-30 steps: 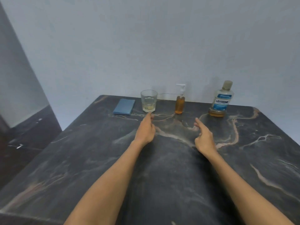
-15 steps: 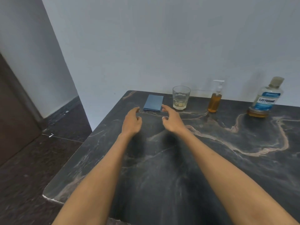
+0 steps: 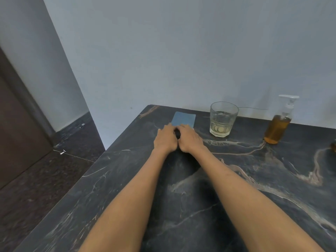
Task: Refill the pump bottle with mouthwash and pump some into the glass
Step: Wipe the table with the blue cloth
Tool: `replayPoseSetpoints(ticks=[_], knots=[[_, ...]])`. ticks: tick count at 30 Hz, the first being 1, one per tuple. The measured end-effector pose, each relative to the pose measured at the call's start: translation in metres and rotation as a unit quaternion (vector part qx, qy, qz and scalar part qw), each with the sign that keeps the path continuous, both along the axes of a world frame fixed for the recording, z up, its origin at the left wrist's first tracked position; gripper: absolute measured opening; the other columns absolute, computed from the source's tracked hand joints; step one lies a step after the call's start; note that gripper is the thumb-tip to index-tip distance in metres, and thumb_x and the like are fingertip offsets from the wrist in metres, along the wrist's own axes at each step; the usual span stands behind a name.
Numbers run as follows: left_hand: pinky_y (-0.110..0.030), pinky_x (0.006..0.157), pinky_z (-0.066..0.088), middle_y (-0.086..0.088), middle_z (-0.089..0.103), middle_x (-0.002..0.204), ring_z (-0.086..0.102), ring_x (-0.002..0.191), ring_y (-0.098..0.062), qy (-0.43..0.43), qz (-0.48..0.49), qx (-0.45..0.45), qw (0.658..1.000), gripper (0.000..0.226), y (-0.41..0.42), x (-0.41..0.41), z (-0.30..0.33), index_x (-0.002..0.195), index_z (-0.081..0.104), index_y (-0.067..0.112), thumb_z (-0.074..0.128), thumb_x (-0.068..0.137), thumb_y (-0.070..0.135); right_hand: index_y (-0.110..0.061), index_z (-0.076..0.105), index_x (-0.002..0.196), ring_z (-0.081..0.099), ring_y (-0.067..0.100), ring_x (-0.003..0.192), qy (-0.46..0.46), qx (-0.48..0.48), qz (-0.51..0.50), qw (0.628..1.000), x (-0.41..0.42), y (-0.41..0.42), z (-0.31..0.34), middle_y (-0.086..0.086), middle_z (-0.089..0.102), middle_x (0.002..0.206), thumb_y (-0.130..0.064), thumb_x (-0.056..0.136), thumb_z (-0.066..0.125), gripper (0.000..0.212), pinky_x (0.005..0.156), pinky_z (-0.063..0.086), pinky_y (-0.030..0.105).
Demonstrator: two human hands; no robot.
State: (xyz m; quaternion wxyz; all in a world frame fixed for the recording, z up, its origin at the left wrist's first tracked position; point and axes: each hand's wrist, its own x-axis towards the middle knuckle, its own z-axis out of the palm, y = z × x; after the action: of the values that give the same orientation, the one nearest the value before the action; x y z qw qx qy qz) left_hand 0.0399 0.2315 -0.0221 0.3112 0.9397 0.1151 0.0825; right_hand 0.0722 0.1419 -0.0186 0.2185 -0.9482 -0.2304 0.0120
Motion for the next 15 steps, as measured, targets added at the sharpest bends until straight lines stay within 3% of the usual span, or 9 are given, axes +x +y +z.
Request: replayPoseSetpoints(ticks=[2,5,11,15], knots=[[-0.047,0.099,0.043,-0.01,0.046,0.142,0.048,0.124,-0.032,0.025,-0.001,0.01,1.0,0.041,-0.001,-0.005,0.001,0.13,0.049,0.013,0.039,0.091,0.005,-0.013,0.043,0.134,0.042,0.029,0.125,-0.014,-0.032,0.005,0.999,-0.004,-0.002,0.002,0.007,0.043,0.138,-0.012,0.092,0.047,0.042,0.098,0.04,0.044],[-0.043,0.085,0.046,-0.011,0.051,0.136,0.055,0.111,-0.032,0.042,0.007,0.063,0.997,0.035,-0.006,-0.024,0.007,0.124,0.051,0.011,0.039,0.091,0.009,-0.014,0.047,0.13,0.048,0.03,0.119,-0.017,-0.049,0.016,0.999,-0.021,-0.007,0.007,0.008,0.049,0.134,-0.011,0.091,0.047,0.039,0.094,0.043,0.043],[-0.04,0.075,0.047,-0.015,0.063,0.108,0.06,0.093,-0.033,0.077,0.032,0.084,0.993,0.022,-0.02,-0.109,0.022,0.105,0.057,0.005,0.042,0.092,0.015,-0.017,0.049,0.126,0.052,0.031,0.115,0.012,-0.038,0.054,0.998,-0.109,-0.031,0.018,0.008,0.053,0.129,-0.005,0.088,0.045,0.041,0.092,0.045,0.041],[-0.038,0.07,0.048,-0.016,0.064,0.101,0.061,0.088,-0.032,0.081,0.057,0.067,0.993,0.021,-0.029,-0.195,0.028,0.096,0.06,0.001,0.049,0.09,0.017,-0.017,0.048,0.127,0.048,0.028,0.12,0.005,-0.036,0.1,0.994,-0.198,-0.053,0.023,0.007,0.05,0.133,-0.001,0.088,0.04,0.043,0.096,0.042,0.042]])
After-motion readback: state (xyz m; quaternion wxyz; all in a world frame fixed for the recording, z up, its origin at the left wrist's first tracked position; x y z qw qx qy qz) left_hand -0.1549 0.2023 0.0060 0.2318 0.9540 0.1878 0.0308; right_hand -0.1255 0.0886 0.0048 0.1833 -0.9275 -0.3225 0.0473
